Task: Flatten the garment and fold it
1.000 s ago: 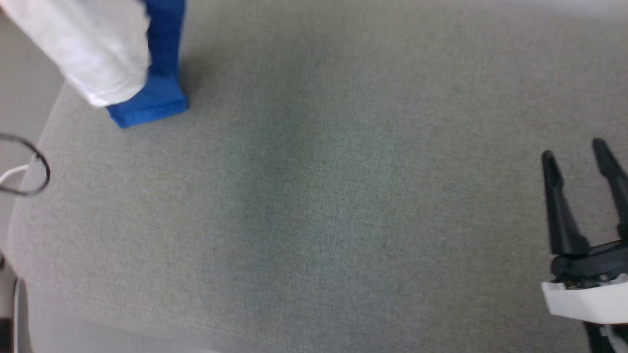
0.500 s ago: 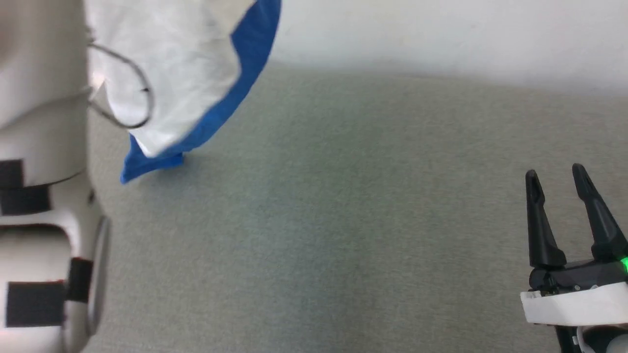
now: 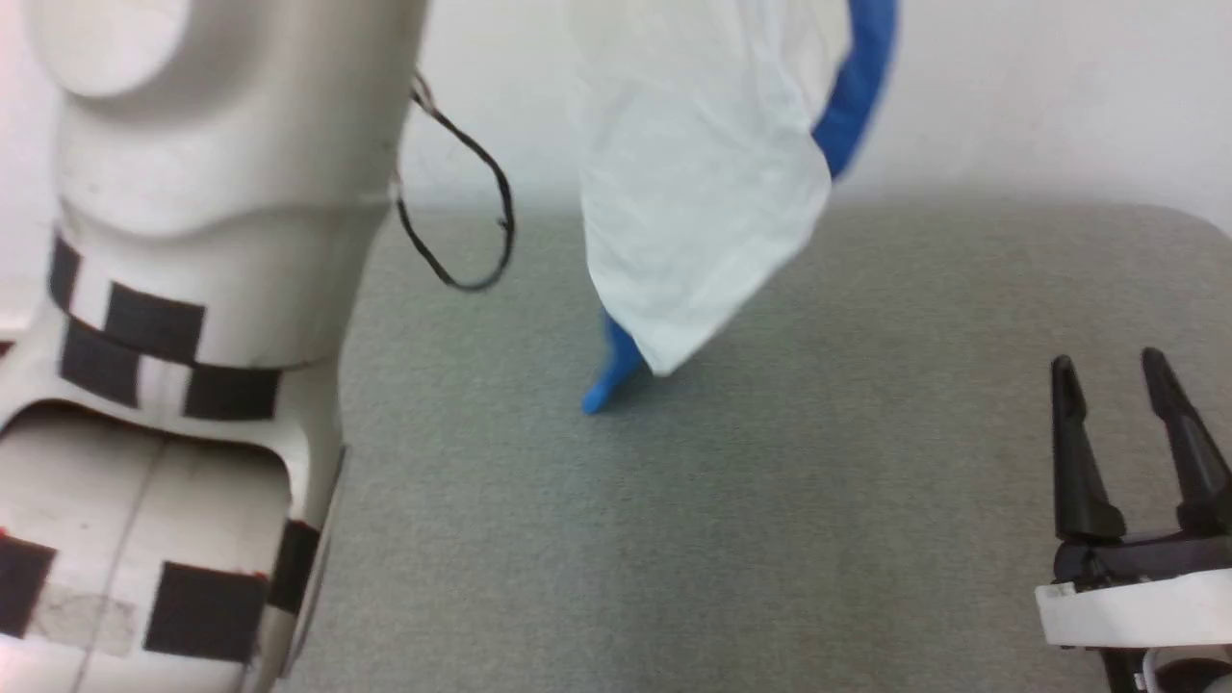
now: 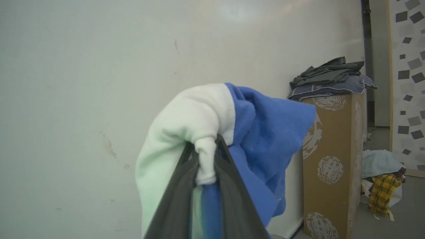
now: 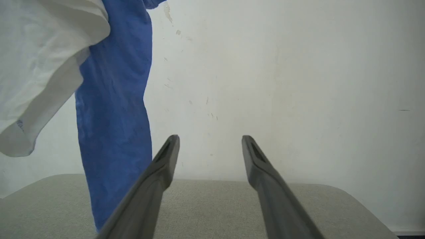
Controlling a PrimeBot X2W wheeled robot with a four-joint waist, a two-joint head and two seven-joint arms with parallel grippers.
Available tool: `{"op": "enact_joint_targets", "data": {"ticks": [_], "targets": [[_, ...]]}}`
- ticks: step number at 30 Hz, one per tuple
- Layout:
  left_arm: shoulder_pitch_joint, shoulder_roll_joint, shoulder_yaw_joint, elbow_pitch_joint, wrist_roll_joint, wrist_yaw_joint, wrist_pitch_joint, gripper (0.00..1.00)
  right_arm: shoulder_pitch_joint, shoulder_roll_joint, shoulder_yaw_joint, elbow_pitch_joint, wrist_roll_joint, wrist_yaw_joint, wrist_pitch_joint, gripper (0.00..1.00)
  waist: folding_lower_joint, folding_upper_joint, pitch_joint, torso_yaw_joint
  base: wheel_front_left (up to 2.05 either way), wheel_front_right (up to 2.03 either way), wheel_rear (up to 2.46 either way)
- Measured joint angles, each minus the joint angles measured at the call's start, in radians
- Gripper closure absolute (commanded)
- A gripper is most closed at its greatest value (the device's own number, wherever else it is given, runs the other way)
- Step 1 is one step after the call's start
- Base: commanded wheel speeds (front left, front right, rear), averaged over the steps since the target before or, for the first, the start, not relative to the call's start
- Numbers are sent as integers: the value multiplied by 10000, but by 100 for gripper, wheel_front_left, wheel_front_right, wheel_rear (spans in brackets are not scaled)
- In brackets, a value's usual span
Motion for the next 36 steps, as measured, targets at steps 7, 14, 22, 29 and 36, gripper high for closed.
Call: {"op": "enact_joint_targets", "data": {"ticks": [7, 14, 22, 29, 36], "targets": [[1557, -58, -1841, -84, -1358, 723, -853, 100, 3, 4, -573, -184, 0, 0, 17, 0, 0, 0, -171, -630, 0, 0, 0], [4554, -73, -3256, 205, -1827, 1630, -2169, 100, -10, 0, -378, -305, 29, 0, 102, 0, 2, 0, 99, -1031, 0, 0, 0], [7456, -69, -4475, 2353, -1875, 2073, -2909, 100, -342, -56, -73, -236, 151, 0, 151, 0, 2, 0, 909, -1341, 0, 0, 0], [7719, -69, -4612, 3804, -1639, 2431, -3670, 69, -500, -370, -65, -23, 418, 0, 117, 0, 3, 0, 1615, -1530, 0, 0, 0], [7189, -67, -4452, 3638, -1730, 2403, -5189, 0, -503, -430, -81, 88, 460, 0, 86, 0, 4, 0, 1731, -1289, 0, 0, 0]]}}
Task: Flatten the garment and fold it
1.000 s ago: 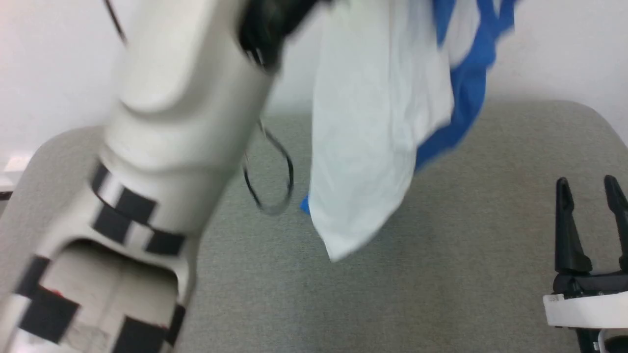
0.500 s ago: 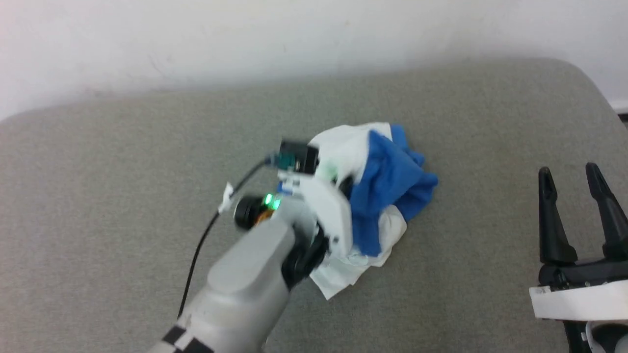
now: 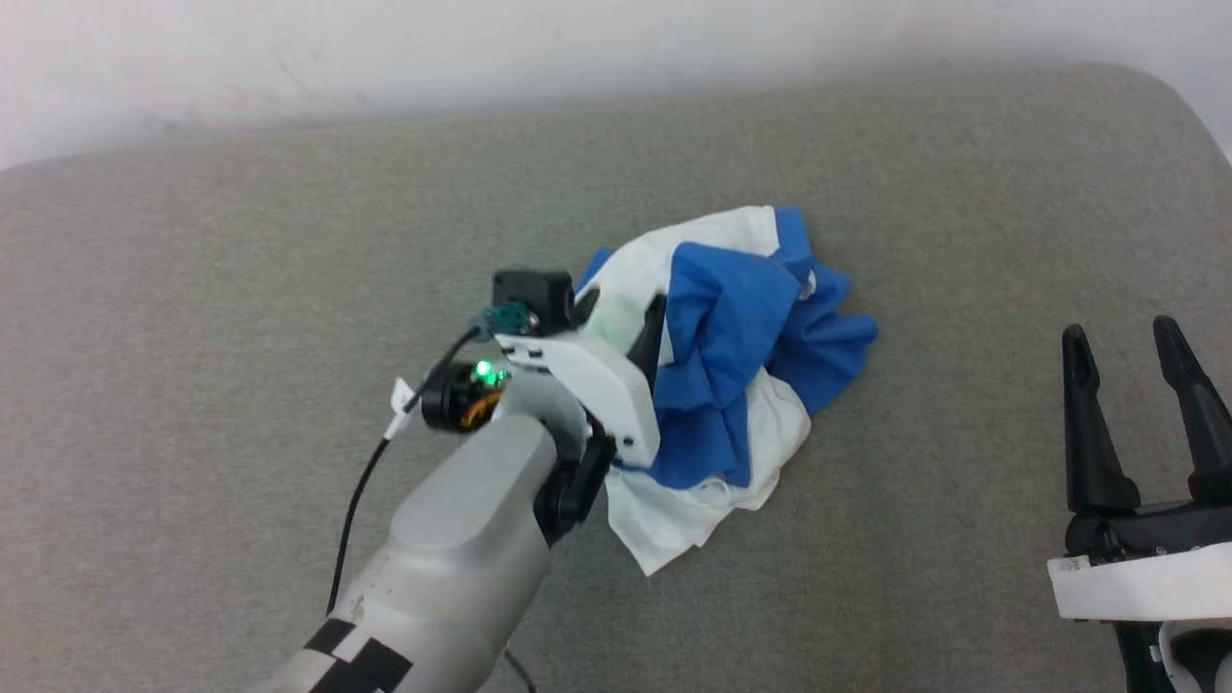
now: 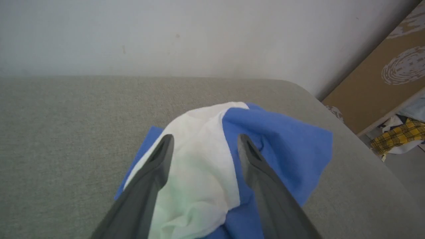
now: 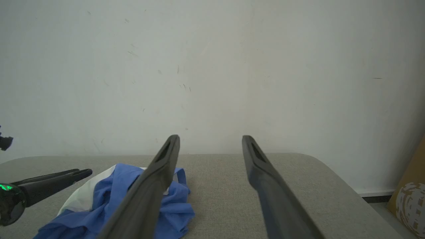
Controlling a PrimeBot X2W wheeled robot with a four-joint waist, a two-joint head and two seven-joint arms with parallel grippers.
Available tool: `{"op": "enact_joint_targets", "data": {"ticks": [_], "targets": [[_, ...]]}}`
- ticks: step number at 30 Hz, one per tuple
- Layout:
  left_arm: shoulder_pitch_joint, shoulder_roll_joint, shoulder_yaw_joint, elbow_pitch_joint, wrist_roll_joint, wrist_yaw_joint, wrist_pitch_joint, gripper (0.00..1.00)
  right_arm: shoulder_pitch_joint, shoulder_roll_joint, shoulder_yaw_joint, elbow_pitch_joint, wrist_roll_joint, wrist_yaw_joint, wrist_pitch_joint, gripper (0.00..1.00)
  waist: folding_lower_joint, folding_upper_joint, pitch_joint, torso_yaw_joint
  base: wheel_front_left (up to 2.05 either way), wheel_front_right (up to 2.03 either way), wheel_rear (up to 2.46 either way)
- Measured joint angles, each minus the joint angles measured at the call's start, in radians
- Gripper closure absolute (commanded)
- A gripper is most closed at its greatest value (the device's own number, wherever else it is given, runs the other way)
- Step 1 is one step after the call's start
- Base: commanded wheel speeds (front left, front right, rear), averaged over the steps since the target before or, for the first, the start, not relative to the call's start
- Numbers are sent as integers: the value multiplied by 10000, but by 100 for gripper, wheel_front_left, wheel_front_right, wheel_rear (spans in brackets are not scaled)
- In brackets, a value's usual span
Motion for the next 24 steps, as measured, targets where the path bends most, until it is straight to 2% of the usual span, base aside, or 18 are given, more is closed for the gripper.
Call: {"op": "enact_joint_targets", "data": {"ticks": [3, 6, 8, 12, 15, 18, 21, 24], "targets": [[-93, 82, 347, -564, -10, -40, -840, 0, 12, 27, -23, 13, -12, 0, 12, 0, -3, 0, -199, 152, 0, 0, 0], [-24, 481, 731, -1588, 4, 58, -1306, 0, 83, 86, -82, 2, -61, 0, 73, 0, -3, 0, -443, 332, 0, 0, 0], [189, 1028, 943, -2554, 265, 314, -1471, 0, 185, 132, -111, 0, -63, 0, 98, 0, -4, 0, -597, 457, 0, 0, 0], [1403, 2470, 1273, -5076, 1290, 959, -1584, 0, 454, 255, -157, -17, -157, 0, 171, 0, -4, 0, -845, 667, 0, 0, 0], [2830, 3369, 1532, -6987, 2243, 1837, -1582, 0, 641, 313, -221, 13, -161, 0, 174, 0, -4, 0, -942, 784, 0, 0, 0], [4508, 3852, 1937, -8675, 2832, 2754, -1582, 0, 722, 353, -211, 117, -157, 0, 169, 0, -4, 0, -953, 774, 0, 0, 0], [6145, 4057, 2362, -9958, 3363, 3636, -1584, 0, 840, 364, -228, 222, -146, 0, 169, 0, -4, 0, -925, 741, 0, 0, 0], [7502, 4002, 2571, -10617, 3760, 4061, -1584, 0, 1035, 382, -211, 399, -134, 0, 169, 0, -4, 0, -915, 796, 0, 0, 0]]}}
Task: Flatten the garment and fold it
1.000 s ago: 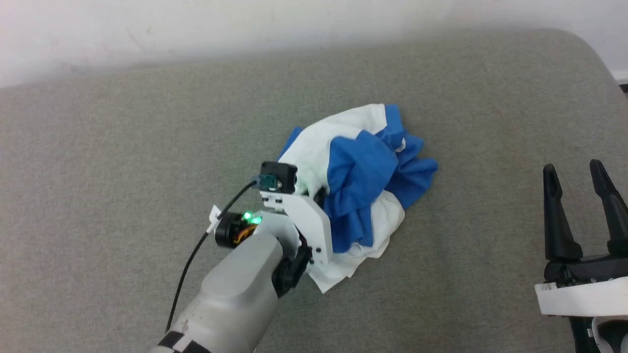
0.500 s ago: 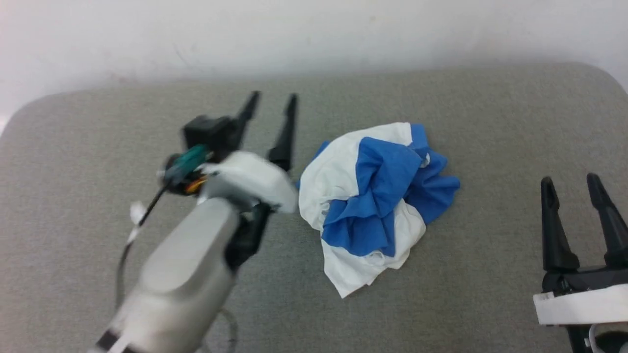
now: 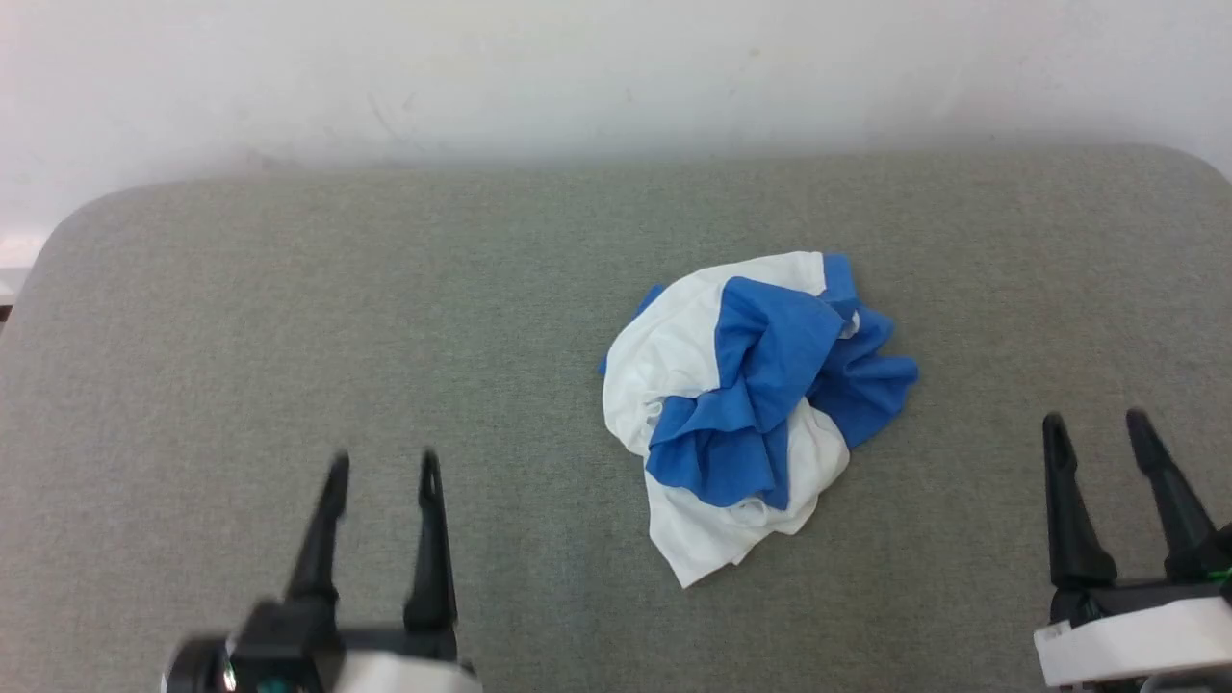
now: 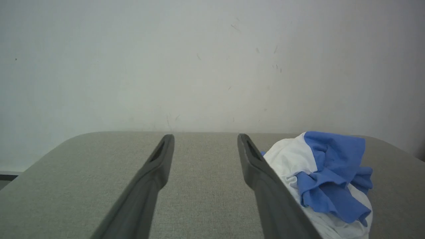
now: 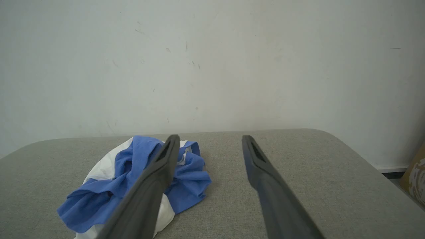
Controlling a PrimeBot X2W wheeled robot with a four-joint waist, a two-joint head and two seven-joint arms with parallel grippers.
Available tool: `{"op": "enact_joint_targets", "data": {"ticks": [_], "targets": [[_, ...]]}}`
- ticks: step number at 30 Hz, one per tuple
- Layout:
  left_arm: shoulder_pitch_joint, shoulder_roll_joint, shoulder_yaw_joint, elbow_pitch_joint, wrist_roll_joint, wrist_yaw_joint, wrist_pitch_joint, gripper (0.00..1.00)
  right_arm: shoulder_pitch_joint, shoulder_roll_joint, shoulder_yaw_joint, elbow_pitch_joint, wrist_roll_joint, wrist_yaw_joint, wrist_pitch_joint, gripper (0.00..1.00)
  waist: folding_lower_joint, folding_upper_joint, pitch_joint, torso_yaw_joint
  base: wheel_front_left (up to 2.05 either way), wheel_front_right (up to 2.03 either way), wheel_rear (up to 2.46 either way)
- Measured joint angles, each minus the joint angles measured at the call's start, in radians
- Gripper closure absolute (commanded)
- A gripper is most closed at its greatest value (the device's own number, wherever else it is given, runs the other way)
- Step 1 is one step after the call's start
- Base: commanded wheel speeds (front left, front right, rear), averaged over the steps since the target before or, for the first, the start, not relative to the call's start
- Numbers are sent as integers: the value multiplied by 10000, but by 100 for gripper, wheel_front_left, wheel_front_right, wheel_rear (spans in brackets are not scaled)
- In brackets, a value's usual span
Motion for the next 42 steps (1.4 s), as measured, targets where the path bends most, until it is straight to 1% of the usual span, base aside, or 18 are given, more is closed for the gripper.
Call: {"op": "enact_joint_targets", "data": {"ticks": [3, 8, 10, 12, 15, 17, 19, 22, 25, 29, 34, 36, 41, 42], "targets": [[869, -286, 10, -10, 36, -21, 2, 0, 200, 17, -10, 224, 86, 0, 17, 0, 0, 0, -5, 112, 0, 0, 0], [907, -1103, 77, 33, 253, -616, 0, 0, 257, -50, -98, 355, 497, 0, 535, 0, 0, 0, 82, 433, 0, 0, 0], [821, -1319, 134, 100, 491, -813, 0, 0, -29, -558, -12, 378, 677, 0, 840, 0, 0, 0, 204, 540, 0, 0, 0], [670, -1383, 167, 255, 836, -953, 0, 0, -550, -1344, 196, 449, 918, 0, 1267, 0, 2, 0, 376, 621, 0, 0, 0], [493, -1442, 196, 456, 1287, -1018, 0, 0, -1357, -2437, 612, 782, 1509, 0, 2378, 0, 2, 0, 660, 738, 0, 0, 0], [415, -1584, 186, 514, 1482, -1078, 0, 0, -1855, -2928, 694, 1120, 2031, 2, 3114, 0, 2, 0, 861, 819, 0, 0, 0], [318, -1753, 176, 568, 1641, -1154, 0, 0, -2317, -3582, 963, 1519, 2293, 0, 3929, 0, 3, 0, 1064, 915, 0, 0, 0], [95, -2057, 134, 639, 1850, -1260, 0, 0, -2931, -4437, 1540, 2023, 2399, 0, 4529, 0, 3, 0, 1355, 1102, 0, 0, 0], [-12, -2349, 117, 713, 2010, -1342, 0, 0, -3481, -4907, 2100, 2543, 2391, 0, 4591, 0, 3, 0, 1591, 1373, 0, 0, 0], [-57, -2558, 136, 813, 2203, -1507, 0, 0, -3961, -5181, 2824, 3586, 2249, 0, 4587, 0, 4, 0, 1879, 1776, 0, 0, 0], [-162, -2765, 176, 830, 2479, -1613, 0, 0, -4253, -5154, 3409, 4895, 2366, 0, 4397, 0, 3, 0, 2186, 2314, 0, 0, 0], [-160, -2878, 219, 830, 2504, -1674, 0, 0, -4335, -5033, 3475, 5219, 2573, 0, 4184, 100, 2, 0, 2294, 2501, 0, 0, 0], [-122, -3028, 477, 884, 2560, -1701, 2, 0, -4619, -5003, 3369, 5509, 2836, 4, 3793, 100, 3, 0, 2378, 2732, 0, 0, 0], [-106, -3058, 533, 913, 2556, -1774, 2, 0, -4626, -5032, 3348, 5507, 2847, 4, 3753, 100, 3, 0, 2341, 2733, 0, 0, 0]]}}
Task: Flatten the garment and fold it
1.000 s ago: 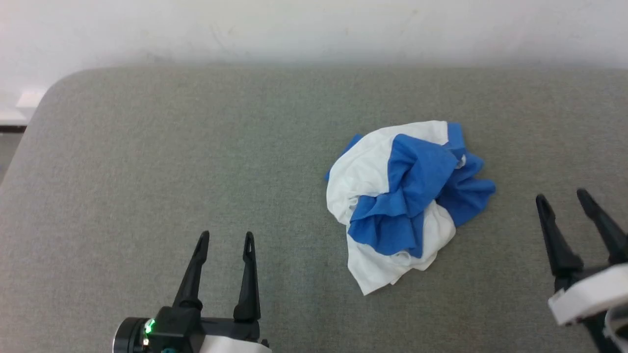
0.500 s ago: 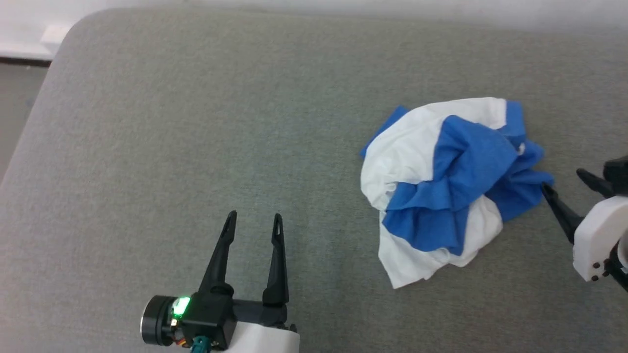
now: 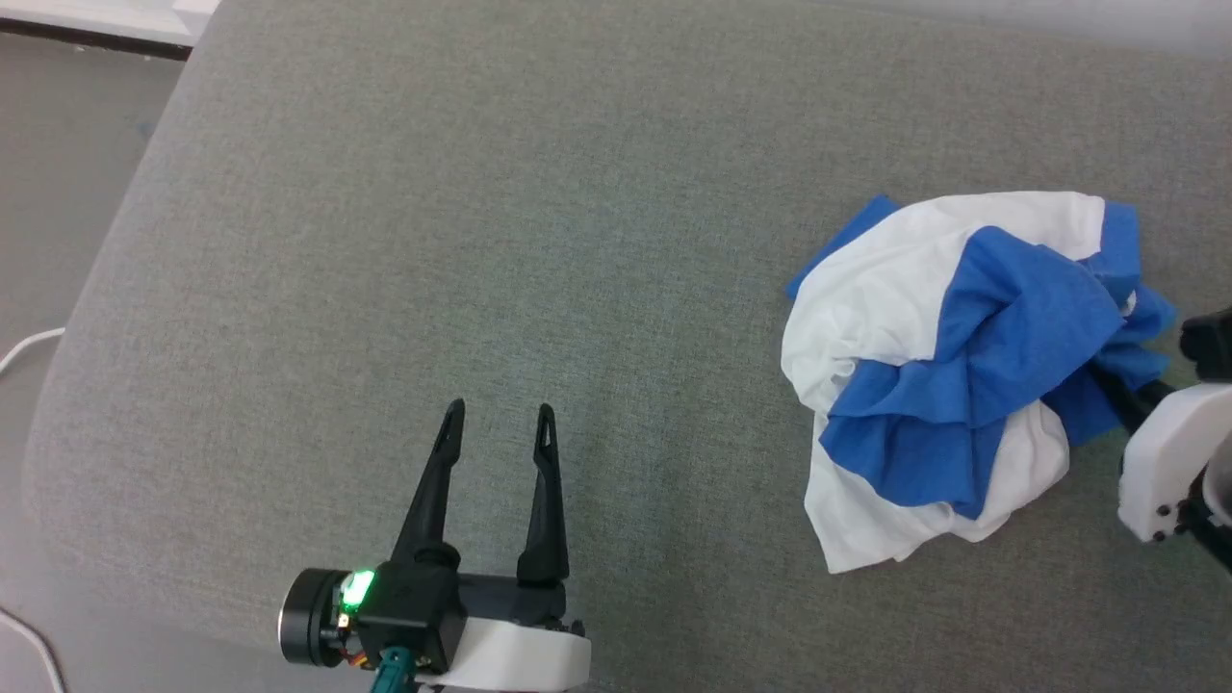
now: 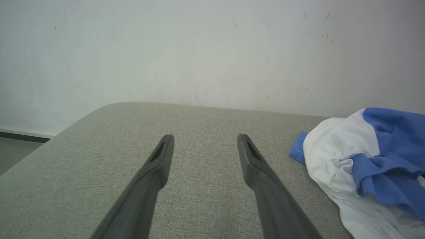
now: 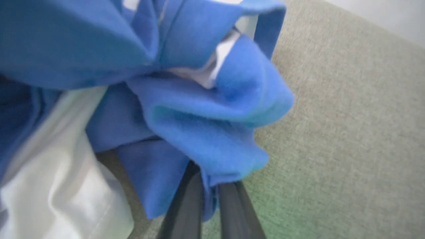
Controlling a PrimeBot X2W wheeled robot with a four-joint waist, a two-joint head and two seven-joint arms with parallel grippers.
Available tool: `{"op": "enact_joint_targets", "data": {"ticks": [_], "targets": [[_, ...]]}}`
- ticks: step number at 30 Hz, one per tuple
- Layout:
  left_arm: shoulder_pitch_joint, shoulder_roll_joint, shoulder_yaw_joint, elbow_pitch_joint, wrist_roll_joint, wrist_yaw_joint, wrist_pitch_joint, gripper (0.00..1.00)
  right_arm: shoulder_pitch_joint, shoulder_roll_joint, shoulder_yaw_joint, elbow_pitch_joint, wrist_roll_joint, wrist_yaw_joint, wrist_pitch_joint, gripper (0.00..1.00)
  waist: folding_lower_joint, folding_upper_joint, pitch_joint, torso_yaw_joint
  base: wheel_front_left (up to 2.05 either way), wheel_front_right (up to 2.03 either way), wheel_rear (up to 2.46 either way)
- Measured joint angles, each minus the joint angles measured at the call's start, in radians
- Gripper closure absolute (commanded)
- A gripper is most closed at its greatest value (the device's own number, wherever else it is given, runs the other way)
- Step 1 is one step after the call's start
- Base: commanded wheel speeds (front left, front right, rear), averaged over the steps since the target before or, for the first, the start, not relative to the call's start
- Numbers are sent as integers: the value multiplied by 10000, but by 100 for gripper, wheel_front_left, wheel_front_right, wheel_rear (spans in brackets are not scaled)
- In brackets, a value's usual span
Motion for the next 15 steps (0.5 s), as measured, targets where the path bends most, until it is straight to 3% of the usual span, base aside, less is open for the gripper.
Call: {"op": "enact_joint_targets", "data": {"ticks": [7, 15], "targets": [[206, -115, 431, 213, -188, -466, 0, 0, -790, -468, -1116, -922, 192, 0, 71, 100, -1, 0, -590, -139, 0, 0, 0], [659, -148, 928, 240, -272, -878, 0, 0, -802, -1026, -4149, -2360, 4, 8, 1264, 100, -3, 0, -1478, -754, 0, 0, 0]]}}
